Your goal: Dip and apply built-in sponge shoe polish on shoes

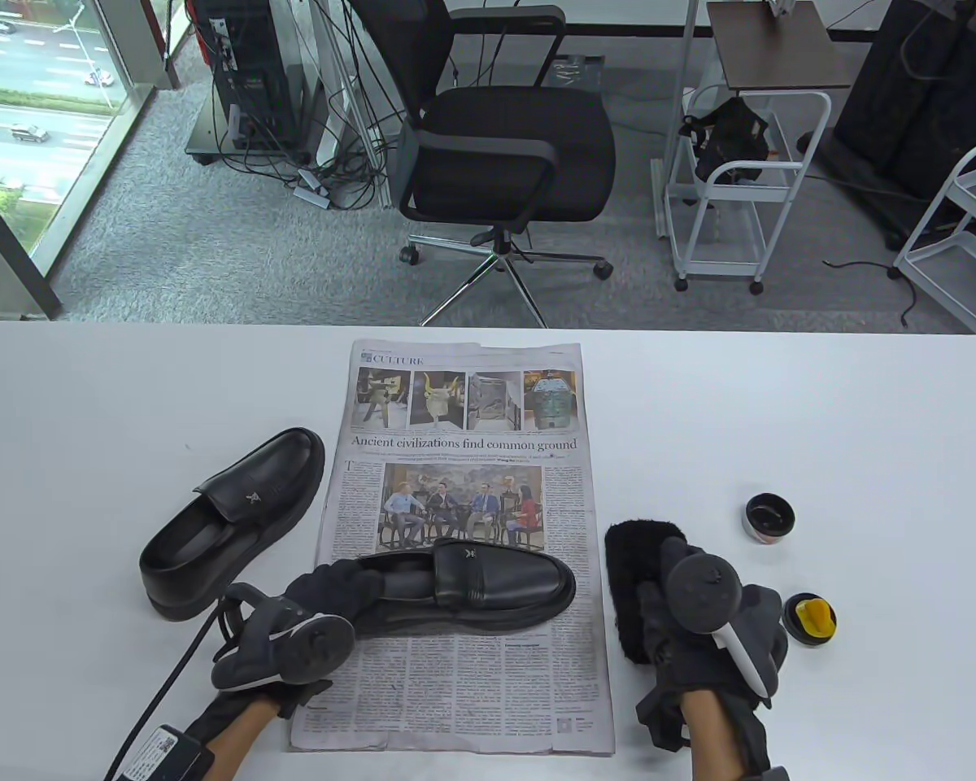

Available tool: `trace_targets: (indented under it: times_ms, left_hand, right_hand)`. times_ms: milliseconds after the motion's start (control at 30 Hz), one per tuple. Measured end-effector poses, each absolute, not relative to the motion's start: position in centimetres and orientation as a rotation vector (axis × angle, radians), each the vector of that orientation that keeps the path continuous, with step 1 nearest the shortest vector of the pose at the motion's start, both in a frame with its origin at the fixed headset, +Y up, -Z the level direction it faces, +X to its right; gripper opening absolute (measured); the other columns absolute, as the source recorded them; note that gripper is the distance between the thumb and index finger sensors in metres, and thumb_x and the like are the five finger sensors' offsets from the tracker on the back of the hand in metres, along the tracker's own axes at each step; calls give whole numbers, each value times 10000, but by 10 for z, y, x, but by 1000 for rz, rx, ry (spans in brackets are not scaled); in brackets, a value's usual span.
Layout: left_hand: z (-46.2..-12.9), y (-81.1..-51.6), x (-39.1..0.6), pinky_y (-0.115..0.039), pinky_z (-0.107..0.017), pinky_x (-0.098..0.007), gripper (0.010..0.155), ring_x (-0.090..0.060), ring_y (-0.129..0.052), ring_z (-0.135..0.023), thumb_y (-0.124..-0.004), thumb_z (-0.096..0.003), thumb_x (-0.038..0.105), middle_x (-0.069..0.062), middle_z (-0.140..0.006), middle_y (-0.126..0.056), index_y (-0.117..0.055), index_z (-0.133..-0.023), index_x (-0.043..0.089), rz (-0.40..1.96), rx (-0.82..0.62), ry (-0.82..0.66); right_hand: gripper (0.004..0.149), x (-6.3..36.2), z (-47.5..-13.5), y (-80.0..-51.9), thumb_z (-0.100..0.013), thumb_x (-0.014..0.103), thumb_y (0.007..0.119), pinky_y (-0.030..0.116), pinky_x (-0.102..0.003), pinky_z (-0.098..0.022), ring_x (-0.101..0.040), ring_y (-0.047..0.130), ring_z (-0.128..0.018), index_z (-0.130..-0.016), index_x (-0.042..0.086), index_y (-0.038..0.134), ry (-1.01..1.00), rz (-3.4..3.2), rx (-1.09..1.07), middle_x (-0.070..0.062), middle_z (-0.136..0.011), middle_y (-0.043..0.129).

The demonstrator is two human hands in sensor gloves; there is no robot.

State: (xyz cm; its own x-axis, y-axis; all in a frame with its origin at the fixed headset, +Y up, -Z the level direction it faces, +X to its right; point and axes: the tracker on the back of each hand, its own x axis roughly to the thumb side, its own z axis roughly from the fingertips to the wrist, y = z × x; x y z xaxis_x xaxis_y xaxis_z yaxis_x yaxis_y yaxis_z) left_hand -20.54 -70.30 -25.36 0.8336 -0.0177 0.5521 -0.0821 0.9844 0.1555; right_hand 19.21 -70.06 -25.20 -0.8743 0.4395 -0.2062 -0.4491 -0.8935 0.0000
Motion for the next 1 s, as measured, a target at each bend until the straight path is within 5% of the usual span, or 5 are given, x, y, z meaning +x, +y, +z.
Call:
trace_targets:
  times_ms: [167,400,800,1000]
  left_hand:
    - [-257,-709,-206,-861,-544,-530,400,-318,-983,-626,-712,-571,441,-66,-839,-843,-770,-886,201,83,30,-551]
    - [-257,-708,-206,-830,-576,-538,400,-331,-959,-664,-693,-546,479,-82,-860,-841,-785,-865,255,28,20,-578]
    - [-260,-709,-212,-818,-594,-537,399,-337,-952,-695,-702,-546,472,-76,-885,-839,-791,-869,255,50,29,-598]
    - [-260,-709,-212,-813,-595,-540,400,-341,-947,-695,-702,-547,470,-81,-886,-835,-790,-870,250,55,28,-598]
  right_hand:
    - [610,207,-246,-697,-479,295,728,526,-763,-624,-559,680,-900,-1027,91,557,8,2639,-388,-264,-1055,598]
    - [551,210,-258,-681,-479,314,746,609,-711,-607,-504,832,-755,-972,81,673,7,2632,-658,-257,-934,761]
    - [638,175,-292,-749,-475,356,745,649,-669,-612,-443,867,-747,-1022,68,587,487,3114,-794,-233,-963,754]
    - [633,169,-298,-751,-477,261,728,657,-631,-591,-312,861,-491,-1023,-7,554,563,3079,-767,-238,-835,780]
